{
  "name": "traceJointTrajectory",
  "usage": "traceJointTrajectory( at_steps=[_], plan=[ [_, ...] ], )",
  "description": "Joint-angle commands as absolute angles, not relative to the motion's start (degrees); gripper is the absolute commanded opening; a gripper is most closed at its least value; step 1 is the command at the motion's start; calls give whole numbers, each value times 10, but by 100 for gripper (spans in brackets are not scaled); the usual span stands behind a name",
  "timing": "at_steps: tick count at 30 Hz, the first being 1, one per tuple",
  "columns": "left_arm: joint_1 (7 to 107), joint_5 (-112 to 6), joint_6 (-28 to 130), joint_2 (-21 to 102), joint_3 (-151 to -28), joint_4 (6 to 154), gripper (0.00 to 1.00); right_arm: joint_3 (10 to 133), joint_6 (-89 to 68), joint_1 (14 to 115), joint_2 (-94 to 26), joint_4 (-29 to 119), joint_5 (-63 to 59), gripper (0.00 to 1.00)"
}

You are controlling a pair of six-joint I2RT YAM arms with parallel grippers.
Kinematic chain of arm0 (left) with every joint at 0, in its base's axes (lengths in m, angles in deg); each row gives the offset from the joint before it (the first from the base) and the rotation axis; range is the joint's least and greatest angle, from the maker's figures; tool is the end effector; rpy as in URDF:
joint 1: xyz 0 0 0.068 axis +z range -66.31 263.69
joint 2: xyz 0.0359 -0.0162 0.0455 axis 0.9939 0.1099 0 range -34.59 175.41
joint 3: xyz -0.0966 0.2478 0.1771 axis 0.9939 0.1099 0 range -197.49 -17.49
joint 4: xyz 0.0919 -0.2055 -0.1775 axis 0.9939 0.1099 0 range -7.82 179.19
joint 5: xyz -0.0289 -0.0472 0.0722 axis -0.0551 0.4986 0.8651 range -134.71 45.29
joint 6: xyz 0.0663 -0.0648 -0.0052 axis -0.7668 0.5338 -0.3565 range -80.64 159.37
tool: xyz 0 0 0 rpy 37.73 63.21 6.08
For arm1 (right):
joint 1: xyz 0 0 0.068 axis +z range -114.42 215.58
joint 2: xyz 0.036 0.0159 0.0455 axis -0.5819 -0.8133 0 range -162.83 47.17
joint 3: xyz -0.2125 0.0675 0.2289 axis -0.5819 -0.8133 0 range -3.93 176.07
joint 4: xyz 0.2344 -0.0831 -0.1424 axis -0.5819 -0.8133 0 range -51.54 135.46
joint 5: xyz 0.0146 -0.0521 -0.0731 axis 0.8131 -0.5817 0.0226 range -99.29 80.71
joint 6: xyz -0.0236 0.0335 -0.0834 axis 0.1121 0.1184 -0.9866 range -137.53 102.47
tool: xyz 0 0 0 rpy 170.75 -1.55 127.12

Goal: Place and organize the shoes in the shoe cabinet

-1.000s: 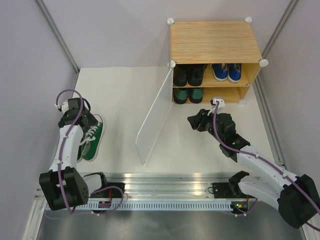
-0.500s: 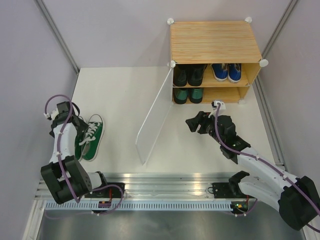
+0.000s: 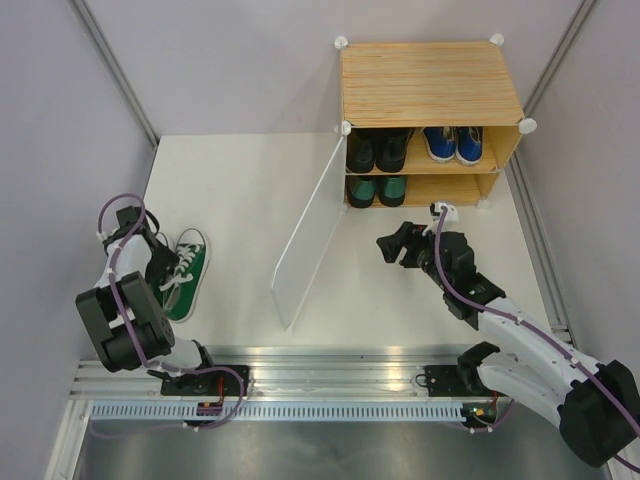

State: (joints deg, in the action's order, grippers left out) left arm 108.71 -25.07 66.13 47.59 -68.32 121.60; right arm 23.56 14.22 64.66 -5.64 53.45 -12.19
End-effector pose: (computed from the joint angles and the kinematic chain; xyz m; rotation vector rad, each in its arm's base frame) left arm 0.2520 0.1486 0.1883 -1.2803 2.4517 0.4713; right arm 0.2232 0.1193 0.2532 0.0809 1.9286 0.6763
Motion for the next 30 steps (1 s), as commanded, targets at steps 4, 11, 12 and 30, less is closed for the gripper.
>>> traceJointTrajectory(
  at_steps=[4,11,12,30],
  plan=[
    [1088,-329,628,498,-686,1175,90,238,146,643,-49,531,-138,78],
    [1088,-422,609,514,-695,1165,41,239,143,641,-55,530,-142,77],
    [1088,-435,607,520,-694,1161,34,239,143,641,-56,530,-143,77],
    [1006,-591,588,439,-683,1120,2,238,138,638,-57,529,-157,76]
  ],
)
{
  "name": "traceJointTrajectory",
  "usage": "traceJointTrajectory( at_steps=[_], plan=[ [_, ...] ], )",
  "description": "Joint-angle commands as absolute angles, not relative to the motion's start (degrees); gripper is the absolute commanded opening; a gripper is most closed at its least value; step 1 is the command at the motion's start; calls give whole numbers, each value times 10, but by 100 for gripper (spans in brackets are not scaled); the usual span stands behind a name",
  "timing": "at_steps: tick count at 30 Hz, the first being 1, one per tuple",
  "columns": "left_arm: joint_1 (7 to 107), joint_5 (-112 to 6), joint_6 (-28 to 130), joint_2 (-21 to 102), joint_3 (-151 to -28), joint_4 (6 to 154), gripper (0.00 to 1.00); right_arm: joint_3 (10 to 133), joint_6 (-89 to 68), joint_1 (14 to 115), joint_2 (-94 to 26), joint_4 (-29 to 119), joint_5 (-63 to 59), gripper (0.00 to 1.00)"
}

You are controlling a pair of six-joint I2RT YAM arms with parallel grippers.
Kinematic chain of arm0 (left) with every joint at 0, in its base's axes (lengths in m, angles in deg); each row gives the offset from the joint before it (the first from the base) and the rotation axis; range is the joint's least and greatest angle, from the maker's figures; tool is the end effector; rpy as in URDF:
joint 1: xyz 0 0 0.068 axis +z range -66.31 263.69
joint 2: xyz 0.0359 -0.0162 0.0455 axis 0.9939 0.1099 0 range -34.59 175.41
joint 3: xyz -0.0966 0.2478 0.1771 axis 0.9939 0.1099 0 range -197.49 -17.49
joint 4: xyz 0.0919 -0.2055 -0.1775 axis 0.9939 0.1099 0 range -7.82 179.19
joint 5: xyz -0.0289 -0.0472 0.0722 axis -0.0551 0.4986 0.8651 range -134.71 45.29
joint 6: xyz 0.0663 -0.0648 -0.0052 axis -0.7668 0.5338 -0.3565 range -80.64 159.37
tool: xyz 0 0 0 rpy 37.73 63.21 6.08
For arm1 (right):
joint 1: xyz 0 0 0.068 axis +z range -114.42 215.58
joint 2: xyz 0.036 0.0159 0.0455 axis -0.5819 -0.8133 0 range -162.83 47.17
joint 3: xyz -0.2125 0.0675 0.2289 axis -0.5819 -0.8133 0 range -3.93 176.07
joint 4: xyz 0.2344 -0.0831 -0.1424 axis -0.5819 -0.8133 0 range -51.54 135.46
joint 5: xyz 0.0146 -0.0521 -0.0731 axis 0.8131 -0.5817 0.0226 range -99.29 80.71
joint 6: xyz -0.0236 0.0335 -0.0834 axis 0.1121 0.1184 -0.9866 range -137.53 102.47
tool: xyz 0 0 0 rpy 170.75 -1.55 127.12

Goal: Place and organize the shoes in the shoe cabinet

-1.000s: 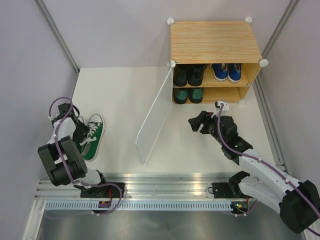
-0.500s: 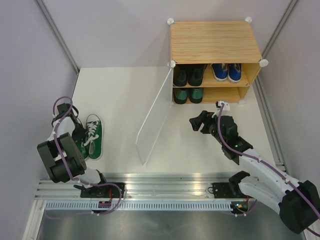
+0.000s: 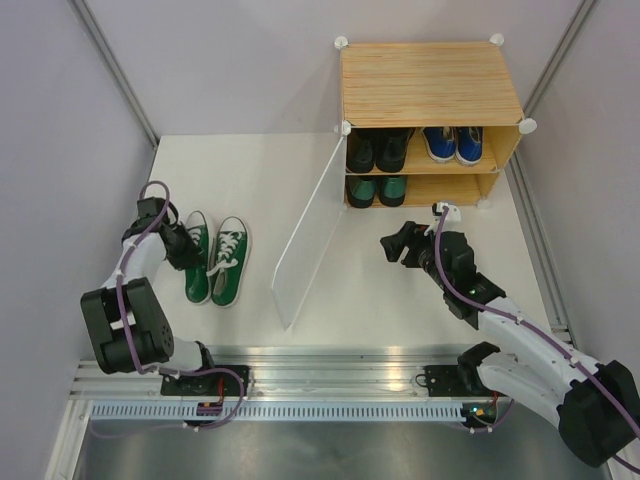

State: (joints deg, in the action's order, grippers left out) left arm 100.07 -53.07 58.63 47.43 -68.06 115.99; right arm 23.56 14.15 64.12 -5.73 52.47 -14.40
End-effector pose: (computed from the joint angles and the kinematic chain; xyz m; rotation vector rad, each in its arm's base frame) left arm 0.2965 0.0744 0.1896 -0.7870 2.5894 -0.2126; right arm 0.2251 0.1140 0.2503 0.1156 1.9372 0.6268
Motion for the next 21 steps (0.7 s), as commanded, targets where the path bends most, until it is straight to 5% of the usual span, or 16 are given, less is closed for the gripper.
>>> traceJointTrajectory(
  at_steps=[1,11,21],
  plan=[
    [1006,-590,590,436,-686,1120,2,238,138,638,-57,529,-158,75],
    [1000,-562,648,308,-743,1140,2,238,136,638,-67,532,-160,75],
    [892,-469,664,242,-907,1202,2,243,127,638,-64,537,-160,73]
  ],
)
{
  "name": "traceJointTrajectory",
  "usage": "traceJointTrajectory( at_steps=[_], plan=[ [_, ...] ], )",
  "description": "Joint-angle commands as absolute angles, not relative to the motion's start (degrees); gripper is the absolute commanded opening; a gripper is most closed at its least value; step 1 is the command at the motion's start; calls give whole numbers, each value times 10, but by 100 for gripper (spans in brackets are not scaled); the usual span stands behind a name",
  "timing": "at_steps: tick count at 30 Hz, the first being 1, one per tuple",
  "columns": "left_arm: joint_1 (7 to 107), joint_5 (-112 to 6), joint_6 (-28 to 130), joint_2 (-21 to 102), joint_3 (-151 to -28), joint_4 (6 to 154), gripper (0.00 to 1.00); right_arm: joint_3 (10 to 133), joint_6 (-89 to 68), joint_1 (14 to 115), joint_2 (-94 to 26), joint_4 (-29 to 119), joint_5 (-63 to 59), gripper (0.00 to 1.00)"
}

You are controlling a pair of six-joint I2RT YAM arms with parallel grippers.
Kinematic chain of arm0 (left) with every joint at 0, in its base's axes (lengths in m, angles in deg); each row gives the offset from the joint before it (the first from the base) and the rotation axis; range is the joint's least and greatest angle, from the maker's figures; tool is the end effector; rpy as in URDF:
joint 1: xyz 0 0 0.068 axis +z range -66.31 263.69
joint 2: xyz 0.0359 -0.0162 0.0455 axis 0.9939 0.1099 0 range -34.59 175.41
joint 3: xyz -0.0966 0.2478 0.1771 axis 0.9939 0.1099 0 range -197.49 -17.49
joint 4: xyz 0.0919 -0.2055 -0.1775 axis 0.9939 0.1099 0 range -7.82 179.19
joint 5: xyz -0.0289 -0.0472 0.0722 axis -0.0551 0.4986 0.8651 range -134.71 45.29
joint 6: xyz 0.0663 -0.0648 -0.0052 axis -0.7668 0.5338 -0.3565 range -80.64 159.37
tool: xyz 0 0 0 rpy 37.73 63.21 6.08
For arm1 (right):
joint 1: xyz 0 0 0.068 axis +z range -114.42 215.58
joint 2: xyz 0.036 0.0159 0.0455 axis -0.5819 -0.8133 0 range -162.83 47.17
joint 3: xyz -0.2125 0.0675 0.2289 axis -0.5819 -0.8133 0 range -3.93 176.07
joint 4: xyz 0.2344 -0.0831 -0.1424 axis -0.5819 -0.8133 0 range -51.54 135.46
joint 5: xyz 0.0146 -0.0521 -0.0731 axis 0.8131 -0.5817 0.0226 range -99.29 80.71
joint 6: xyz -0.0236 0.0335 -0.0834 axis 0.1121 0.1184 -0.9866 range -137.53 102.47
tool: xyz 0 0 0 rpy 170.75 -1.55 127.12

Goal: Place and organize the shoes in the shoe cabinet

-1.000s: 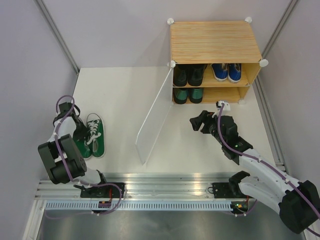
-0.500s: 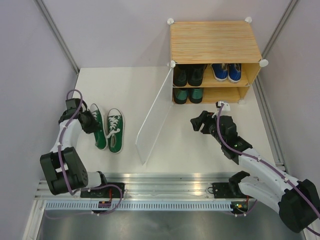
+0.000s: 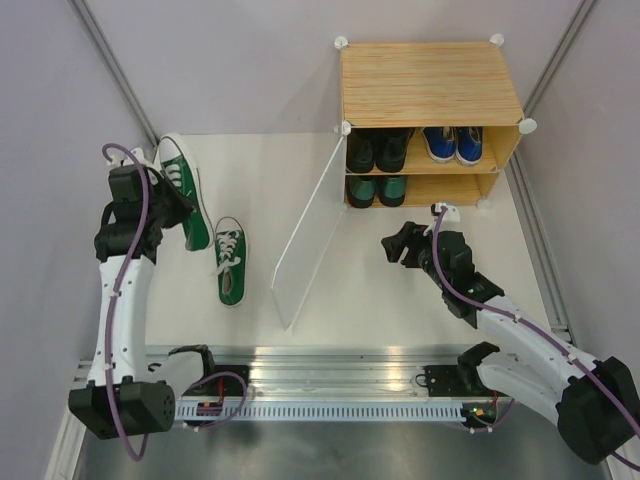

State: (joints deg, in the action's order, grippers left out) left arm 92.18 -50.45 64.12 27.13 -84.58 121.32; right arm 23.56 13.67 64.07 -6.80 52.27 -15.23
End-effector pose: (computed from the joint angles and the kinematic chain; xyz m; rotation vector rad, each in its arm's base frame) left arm 0.2661 0.0312 0.3861 -0.5647 2.0946 -0.2716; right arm 0.2277 0.1138 0.2455 0.1178 1.9552 0.5980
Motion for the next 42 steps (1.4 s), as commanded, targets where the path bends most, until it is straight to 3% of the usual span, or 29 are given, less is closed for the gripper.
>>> traceJointTrajectory(
  at_steps=[1,12,19,21,24,28,37,42],
  plan=[
    [879,-466,660,240,-934,1205,2,245,125,638,-62,535,-156,72],
    [626,-401,606,267,-1126,1218,2,286,123,638,-6,493,-169,72],
    [479,-415,583,371,-1276,1214,2,334,105,638,55,404,-219,72],
    [450,-476,590,410,-1296,1197,2,349,99,638,69,383,-242,72],
    [425,-546,627,447,-1296,1130,2,357,97,638,99,352,-261,72],
    [391,-551,645,487,-1289,1083,2,360,102,638,137,311,-270,72],
    [307,-460,627,593,-1258,1055,2,383,100,638,197,250,-329,72],
    [301,-449,662,650,-1182,1064,2,390,104,638,219,233,-364,72]
  ],
)
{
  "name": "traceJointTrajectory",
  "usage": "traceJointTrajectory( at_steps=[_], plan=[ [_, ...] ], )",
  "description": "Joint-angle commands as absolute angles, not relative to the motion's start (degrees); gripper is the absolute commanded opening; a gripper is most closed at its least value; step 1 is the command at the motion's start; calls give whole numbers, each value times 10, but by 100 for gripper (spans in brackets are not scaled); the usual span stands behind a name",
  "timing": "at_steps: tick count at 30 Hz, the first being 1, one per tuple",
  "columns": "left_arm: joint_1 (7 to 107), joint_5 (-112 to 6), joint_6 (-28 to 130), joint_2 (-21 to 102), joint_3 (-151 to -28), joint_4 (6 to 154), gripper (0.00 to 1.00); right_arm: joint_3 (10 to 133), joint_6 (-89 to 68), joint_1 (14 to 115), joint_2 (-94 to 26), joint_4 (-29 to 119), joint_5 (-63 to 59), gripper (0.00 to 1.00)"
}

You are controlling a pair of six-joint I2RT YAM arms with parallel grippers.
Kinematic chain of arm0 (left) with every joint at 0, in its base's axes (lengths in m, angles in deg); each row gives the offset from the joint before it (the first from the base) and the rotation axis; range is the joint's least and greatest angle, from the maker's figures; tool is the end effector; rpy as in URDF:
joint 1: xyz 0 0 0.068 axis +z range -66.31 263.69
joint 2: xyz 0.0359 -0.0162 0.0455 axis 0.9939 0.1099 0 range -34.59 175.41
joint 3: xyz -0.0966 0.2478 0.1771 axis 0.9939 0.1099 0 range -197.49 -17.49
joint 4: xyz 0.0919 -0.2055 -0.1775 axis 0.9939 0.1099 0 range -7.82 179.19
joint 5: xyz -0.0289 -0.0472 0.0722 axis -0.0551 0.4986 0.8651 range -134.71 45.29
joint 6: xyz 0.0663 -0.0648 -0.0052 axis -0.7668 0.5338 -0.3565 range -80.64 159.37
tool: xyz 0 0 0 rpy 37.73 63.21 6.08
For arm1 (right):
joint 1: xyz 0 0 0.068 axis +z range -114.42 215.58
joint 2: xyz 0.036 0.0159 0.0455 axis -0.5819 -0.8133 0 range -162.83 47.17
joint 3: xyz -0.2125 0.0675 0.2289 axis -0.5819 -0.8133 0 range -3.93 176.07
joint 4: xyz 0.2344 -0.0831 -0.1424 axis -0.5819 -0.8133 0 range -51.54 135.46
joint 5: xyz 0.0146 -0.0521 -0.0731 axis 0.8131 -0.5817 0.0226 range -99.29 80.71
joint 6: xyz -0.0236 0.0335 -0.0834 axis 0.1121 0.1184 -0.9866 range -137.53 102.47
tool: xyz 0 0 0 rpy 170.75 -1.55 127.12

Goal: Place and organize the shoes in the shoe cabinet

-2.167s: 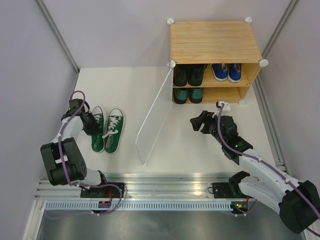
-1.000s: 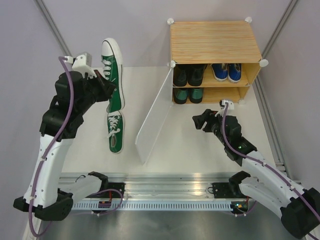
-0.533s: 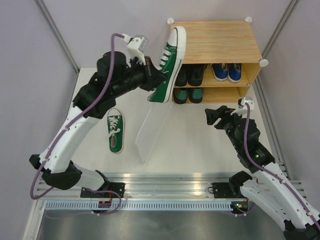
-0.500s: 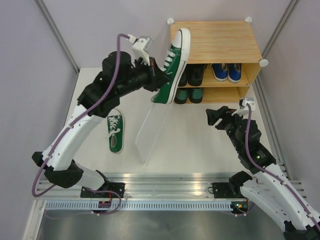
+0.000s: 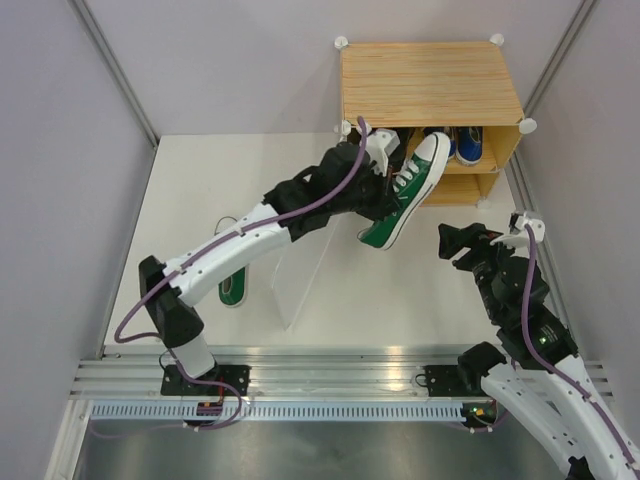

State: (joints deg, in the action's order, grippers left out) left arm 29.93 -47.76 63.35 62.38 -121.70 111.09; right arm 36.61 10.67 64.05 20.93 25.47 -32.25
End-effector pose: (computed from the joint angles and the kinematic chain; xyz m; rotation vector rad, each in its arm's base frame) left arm 0.2720 -0.3788 0.4589 0.5680 1.9910 -0.9247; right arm 0.1376 0.0376 0.3617 0.2997 1.6519 0.4142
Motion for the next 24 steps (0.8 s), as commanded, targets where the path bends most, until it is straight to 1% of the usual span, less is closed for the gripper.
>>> traceJointTrajectory(
  at_steps=[1,6,11,13,14,17,20,24],
  plan=[
    [301,-430,678,656,-1167,1076,2,390,107,638,229,225,-375,72],
    [287,-401,712,700,-1063,1081,2,381,116,638,253,218,-419,73],
    [279,-396,737,761,-1034,1081,3,373,117,638,228,219,-415,73],
    [278,-398,742,783,-1039,1081,10,371,117,638,212,219,-409,73],
    [278,-398,741,787,-1042,1082,24,369,117,638,208,219,-406,74],
    [276,-397,740,789,-1052,1086,44,363,119,638,203,222,-406,74],
    [273,-397,734,773,-1056,1090,53,356,123,638,204,225,-405,75],
    [270,-396,712,739,-1082,1110,57,345,137,638,203,225,-405,79]
  ],
)
